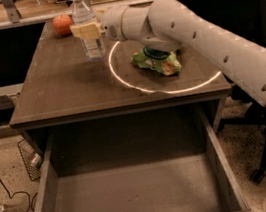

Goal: Place blue plastic bottle into top drawer

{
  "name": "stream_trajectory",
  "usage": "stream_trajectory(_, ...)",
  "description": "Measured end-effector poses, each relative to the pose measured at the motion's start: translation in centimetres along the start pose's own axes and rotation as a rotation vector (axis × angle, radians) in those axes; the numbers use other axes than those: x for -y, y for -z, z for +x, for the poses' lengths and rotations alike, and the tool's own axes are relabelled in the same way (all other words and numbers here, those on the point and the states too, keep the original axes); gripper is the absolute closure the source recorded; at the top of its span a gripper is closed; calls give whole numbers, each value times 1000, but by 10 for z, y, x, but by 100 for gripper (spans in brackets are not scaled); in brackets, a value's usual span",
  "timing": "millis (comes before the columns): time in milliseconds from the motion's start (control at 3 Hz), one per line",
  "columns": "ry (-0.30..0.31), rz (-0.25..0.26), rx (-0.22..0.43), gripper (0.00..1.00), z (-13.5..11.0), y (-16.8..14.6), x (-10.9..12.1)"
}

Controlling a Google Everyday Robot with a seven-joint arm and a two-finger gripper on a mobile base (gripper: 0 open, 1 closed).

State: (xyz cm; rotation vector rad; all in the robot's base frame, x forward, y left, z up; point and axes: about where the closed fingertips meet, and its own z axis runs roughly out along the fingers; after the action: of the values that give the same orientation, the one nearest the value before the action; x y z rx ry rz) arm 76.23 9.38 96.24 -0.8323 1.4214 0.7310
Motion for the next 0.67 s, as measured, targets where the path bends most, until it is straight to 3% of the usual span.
stream_trajectory(667,29,-68,65,100,-39,53,-35)
